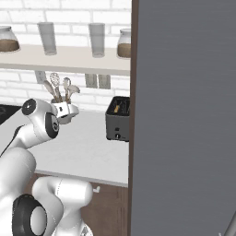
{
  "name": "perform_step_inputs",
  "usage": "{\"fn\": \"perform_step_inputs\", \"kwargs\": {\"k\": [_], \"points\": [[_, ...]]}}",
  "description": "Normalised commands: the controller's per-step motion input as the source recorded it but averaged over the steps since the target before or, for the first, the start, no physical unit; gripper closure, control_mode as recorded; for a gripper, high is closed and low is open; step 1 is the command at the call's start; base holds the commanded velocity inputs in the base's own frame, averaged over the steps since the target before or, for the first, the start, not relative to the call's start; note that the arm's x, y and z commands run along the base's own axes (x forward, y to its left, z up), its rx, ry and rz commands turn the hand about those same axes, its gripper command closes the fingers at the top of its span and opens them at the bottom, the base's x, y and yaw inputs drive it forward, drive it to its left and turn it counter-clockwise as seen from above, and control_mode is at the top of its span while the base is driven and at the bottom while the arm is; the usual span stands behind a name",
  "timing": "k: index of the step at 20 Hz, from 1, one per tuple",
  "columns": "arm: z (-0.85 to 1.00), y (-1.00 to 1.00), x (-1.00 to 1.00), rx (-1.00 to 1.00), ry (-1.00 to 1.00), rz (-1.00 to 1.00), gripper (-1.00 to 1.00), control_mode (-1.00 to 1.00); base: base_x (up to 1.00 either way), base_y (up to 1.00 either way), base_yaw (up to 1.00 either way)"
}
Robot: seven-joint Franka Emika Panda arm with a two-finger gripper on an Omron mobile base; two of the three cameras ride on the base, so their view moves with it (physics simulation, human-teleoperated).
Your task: Start the toaster. Once the lever pops up, take the bread to the plate on the dining counter.
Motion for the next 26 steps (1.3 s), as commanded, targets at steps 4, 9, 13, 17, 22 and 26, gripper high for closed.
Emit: {"fn": "perform_step_inputs", "kwargs": {"k": [4, 9, 13, 17, 22, 26], "points": [[0.00, 0.00, 0.00, 0.00, 0.00, 0.00, -1.00, -1.00, 0.00, 0.00, 0.00], [0.00, 0.00, 0.00, 0.00, 0.00, 0.00, -1.00, -1.00, 0.00, 0.00, 0.00], [0.00, 0.00, 0.00, 0.00, 0.00, 0.00, -1.00, -1.00, 0.00, 0.00, 0.00], [0.00, 0.00, 0.00, 0.00, 0.00, 0.00, -1.00, -1.00, 0.00, 0.00, 0.00], [0.00, 0.00, 0.00, 0.00, 0.00, 0.00, -1.00, -1.00, 0.00, 0.00, 0.00], [0.00, 0.00, 0.00, 0.00, 0.00, 0.00, -1.00, -1.00, 0.00, 0.00, 0.00]]}}
